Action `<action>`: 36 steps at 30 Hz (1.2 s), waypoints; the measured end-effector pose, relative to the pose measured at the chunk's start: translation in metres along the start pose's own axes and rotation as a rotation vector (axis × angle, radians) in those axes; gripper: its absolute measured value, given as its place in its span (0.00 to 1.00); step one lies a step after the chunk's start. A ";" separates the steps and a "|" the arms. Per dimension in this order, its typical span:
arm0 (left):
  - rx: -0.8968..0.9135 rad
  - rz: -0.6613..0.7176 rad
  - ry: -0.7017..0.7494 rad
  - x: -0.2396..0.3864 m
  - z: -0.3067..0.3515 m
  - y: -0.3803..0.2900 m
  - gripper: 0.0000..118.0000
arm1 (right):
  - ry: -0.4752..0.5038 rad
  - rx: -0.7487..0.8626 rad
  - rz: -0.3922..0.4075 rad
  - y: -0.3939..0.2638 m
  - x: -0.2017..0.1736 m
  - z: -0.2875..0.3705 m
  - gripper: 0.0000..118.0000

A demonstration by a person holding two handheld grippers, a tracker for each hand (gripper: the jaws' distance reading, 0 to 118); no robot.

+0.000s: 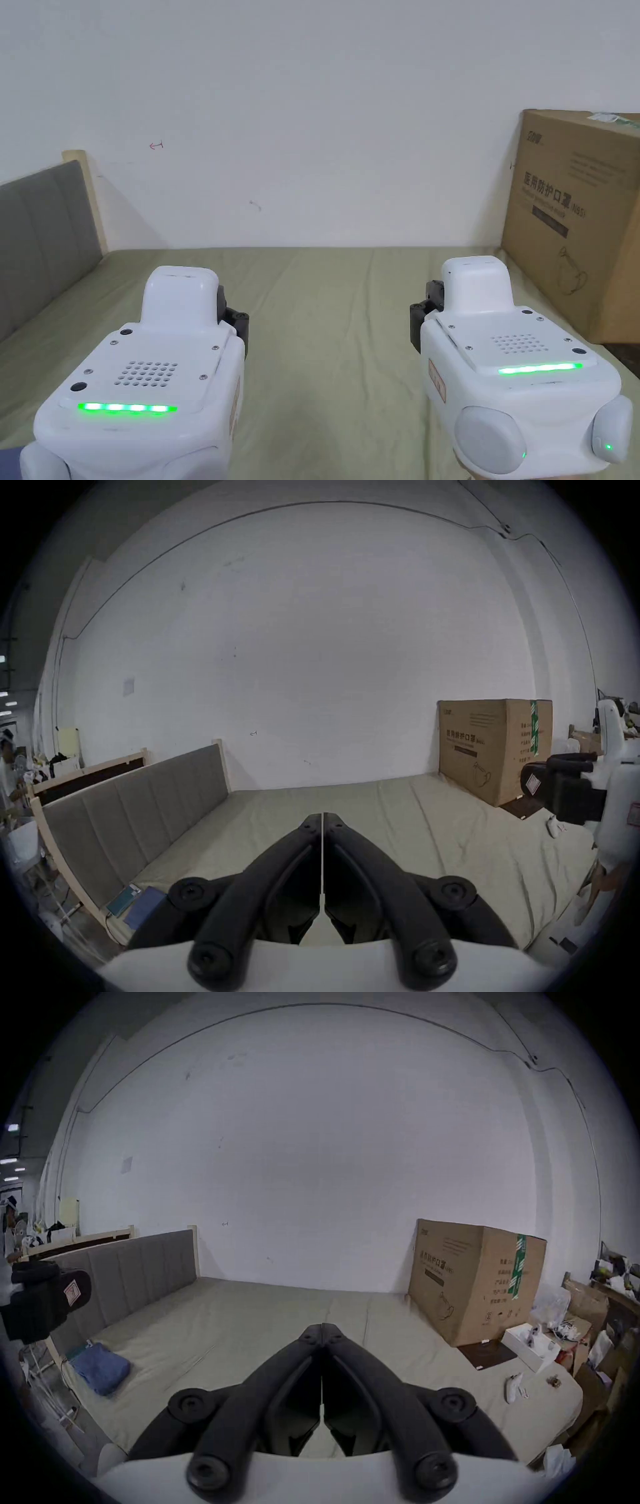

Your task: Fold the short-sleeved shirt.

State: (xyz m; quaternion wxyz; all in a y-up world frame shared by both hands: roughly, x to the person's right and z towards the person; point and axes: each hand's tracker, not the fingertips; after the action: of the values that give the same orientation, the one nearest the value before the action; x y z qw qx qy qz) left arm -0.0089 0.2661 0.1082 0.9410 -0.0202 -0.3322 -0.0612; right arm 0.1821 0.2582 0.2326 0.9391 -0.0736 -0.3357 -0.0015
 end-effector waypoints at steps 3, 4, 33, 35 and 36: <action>-0.008 0.025 0.007 -0.001 -0.003 0.001 0.00 | -0.005 -0.002 0.001 0.001 0.000 -0.002 0.00; -0.009 0.030 0.021 0.000 -0.004 0.001 0.00 | -0.011 -0.001 0.007 0.000 0.000 -0.002 0.00; -0.092 0.016 0.020 0.010 -0.017 0.009 0.98 | -0.049 -0.024 -0.033 -0.005 0.011 -0.007 0.95; -0.086 0.048 0.005 0.008 -0.016 0.009 0.98 | -0.043 -0.029 -0.034 -0.005 0.011 -0.007 0.95; -0.093 0.050 0.010 0.008 -0.016 0.009 0.98 | -0.043 -0.031 -0.035 -0.005 0.011 -0.007 0.95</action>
State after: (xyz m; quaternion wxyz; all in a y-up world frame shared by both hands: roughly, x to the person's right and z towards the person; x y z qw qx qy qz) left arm 0.0089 0.2731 0.1010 0.9419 -0.0719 -0.3237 -0.0530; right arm 0.1944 0.2524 0.2347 0.9302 -0.0821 -0.3572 -0.0214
